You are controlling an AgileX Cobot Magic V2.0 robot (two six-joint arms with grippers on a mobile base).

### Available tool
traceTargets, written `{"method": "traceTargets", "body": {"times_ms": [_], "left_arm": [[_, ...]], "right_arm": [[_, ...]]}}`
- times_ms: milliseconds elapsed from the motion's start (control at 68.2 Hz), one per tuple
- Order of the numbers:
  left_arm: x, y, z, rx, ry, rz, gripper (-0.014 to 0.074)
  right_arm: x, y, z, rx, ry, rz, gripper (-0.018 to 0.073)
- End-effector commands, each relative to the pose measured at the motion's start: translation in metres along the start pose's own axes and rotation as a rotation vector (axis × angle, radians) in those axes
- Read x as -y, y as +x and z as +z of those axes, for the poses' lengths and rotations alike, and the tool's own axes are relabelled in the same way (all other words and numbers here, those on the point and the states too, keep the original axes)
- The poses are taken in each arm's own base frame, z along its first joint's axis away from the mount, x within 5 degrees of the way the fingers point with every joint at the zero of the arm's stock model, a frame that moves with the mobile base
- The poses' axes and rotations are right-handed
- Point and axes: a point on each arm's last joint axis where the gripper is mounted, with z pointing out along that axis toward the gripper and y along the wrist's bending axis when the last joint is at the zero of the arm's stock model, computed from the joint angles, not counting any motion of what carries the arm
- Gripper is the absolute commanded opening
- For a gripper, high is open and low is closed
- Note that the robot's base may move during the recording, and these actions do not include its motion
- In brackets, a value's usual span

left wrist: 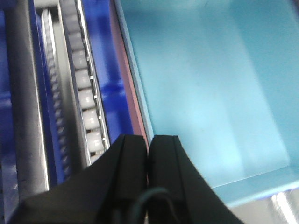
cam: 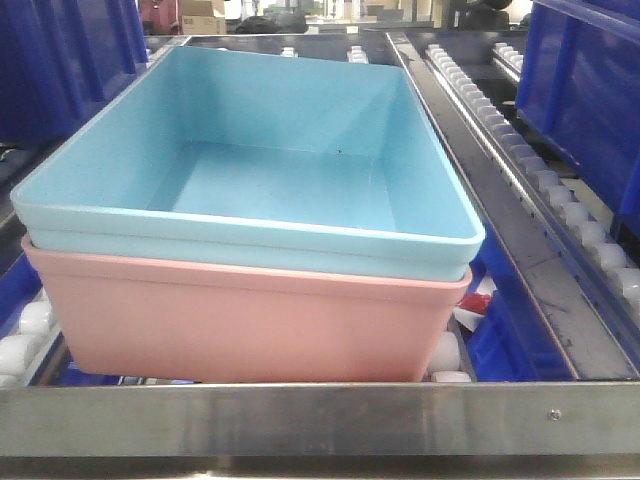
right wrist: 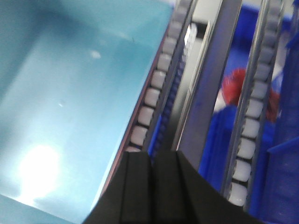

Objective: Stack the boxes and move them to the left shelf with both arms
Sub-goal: 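Raise both grippers up and away from the placed bins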

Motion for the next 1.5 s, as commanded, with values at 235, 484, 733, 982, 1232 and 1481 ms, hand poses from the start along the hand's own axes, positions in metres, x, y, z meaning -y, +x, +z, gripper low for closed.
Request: {"method": "traceTargets", "body": {"times_ms": [235, 484, 733, 982, 1232, 1481], "left_arm": [[-0.022, 0.043, -0.063, 0.350, 0.153, -0.008, -0.0012], [-0.028, 0.067, -0.061, 0.327, 0.152, -0.015, -0.0012], [-0.028, 0.068, -0.060, 0.318, 0.152, -0.021, -0.0012], [-0.028, 0.068, -0.060, 0.318, 0.152, -0.021, -0.0012], [-0.013, 0.077, -0.061, 0.288, 0.308, 0.146, -0.0012], [-0.034, 0.121, -0.045, 0.548, 0.166, 0.124, -0.0012]], "right_arm": [[0.020, 0.061, -0.063, 0.281, -0.098, -0.024, 0.0057], [0.028, 0.106, -0.069, 0.339, -0.132, -0.028, 0.0057], [0.028, 0.107, -0.069, 0.340, -0.133, -0.028, 0.0057], [0.028, 0.107, -0.069, 0.340, -0.133, -0.028, 0.0057], [0.028, 0.107, -0.069, 0.340, -0.133, -0.028, 0.0057], [0.028, 0.107, -0.069, 0.340, -0.133, -0.028, 0.0057]]}}
